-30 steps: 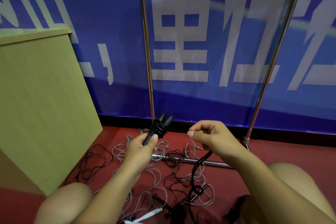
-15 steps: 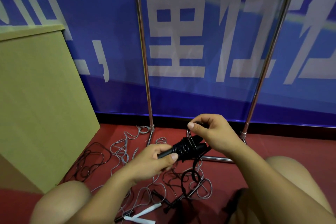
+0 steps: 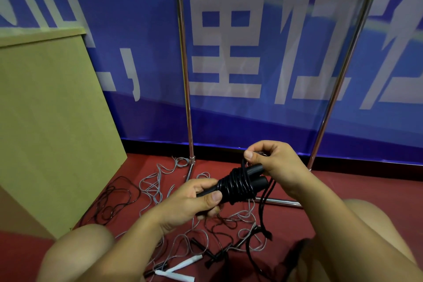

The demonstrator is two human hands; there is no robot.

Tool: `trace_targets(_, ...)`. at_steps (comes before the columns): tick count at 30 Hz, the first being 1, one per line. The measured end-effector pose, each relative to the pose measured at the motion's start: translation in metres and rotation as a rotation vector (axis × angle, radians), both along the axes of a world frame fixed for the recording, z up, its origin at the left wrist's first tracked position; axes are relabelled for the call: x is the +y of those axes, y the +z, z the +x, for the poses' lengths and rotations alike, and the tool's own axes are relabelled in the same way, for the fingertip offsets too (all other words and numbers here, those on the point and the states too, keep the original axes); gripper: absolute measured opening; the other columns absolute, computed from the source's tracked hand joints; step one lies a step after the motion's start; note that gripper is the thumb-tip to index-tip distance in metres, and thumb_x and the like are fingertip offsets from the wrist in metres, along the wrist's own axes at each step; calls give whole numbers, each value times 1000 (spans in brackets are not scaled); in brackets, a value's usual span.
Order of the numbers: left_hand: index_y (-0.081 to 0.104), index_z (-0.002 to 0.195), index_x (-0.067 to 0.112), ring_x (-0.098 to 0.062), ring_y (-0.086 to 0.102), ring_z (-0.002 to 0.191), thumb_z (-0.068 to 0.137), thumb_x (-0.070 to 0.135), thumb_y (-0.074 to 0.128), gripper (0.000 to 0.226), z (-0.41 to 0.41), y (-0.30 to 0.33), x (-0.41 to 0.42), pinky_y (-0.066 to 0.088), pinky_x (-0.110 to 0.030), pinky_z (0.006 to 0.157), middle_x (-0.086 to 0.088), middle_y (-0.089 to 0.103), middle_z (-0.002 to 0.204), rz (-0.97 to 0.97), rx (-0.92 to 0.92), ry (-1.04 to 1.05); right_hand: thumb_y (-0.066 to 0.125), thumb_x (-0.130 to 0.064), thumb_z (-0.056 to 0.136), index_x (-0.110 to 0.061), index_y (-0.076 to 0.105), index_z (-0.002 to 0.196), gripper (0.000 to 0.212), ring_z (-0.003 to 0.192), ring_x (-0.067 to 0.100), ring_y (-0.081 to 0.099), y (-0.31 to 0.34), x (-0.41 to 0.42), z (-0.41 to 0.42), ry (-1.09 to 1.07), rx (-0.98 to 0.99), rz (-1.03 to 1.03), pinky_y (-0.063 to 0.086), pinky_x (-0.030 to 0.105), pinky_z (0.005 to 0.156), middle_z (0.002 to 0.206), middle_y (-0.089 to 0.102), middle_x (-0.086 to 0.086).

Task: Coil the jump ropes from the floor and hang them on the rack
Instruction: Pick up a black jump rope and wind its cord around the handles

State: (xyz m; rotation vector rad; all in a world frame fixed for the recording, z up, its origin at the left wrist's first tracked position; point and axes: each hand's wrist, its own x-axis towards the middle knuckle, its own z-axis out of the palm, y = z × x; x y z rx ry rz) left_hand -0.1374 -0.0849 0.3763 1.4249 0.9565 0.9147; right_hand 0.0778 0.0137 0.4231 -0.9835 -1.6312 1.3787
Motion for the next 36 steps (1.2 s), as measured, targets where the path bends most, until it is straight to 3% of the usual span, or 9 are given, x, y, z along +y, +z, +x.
trace_targets(5,60,115,-3,-10,46,63,85,54,70,65,1,-1,-1,36,-16,50,-9,44,76,18,-49,11,78,-29,79,-8,70,82,22,68,20,60,-3,-1,-4,2,-14,-15,50,34,70,74,65,9)
trace_targets(9,70,106,18,-8,47,62,82,59,70,48,4,0,-1,36,-16,50,2,50,69,45,-104,57,73,-23,88,-7,66,83,18,66,13,59,-10,-2,-12,-40,-56,8,49,29,65,72,66,3)
trace_targets(14,70,111,16,-8,50,63,81,57,72,51,8,-4,-1,38,-17,53,1,54,68,50,-187,119,54,6,87,-7,62,84,15,54,7,47,-17,-6,-17,27,-99,7,39,21,54,56,58,-9)
trace_targets(17,67,116,11,-10,49,63,78,61,73,63,14,-7,1,40,-19,55,-1,56,70,55,-193,192,48,0,96,-15,54,73,27,47,5,41,-19,-16,-28,103,-66,-28,33,18,47,48,50,-12)
trace_targets(20,61,118,3,-12,47,60,79,61,72,71,20,-10,3,41,-18,55,-1,57,70,65,-198,262,48,-7,100,-9,63,81,24,61,7,63,-22,-25,-36,174,-61,-29,49,21,61,63,68,-3)
trace_targets(22,60,118,4,-10,46,57,85,52,66,59,23,-10,4,41,-17,54,-1,56,69,78,-207,298,50,-15,101,-4,65,89,21,67,14,66,-25,-24,-39,204,-51,-24,51,27,65,70,71,3)
trace_targets(24,61,118,6,-9,44,54,93,39,60,41,25,-8,5,40,-17,53,-2,55,67,92,-212,343,51,-16,101,-7,63,92,18,55,11,60,-26,-22,-39,179,-25,-78,47,23,52,66,68,-1)
trace_targets(31,62,107,9,-9,41,50,100,27,52,22,16,-9,16,35,-19,49,-3,51,66,92,-171,657,49,-10,102,-38,55,116,32,53,7,46,-38,-29,-43,350,-205,-83,40,17,50,76,61,3)
trace_targets(36,64,96,17,-8,44,52,101,26,54,15,8,-18,22,37,-24,53,1,51,63,97,-49,766,54,-14,100,-20,67,104,15,65,9,49,-38,-27,-43,328,-258,-10,41,21,61,75,59,2)
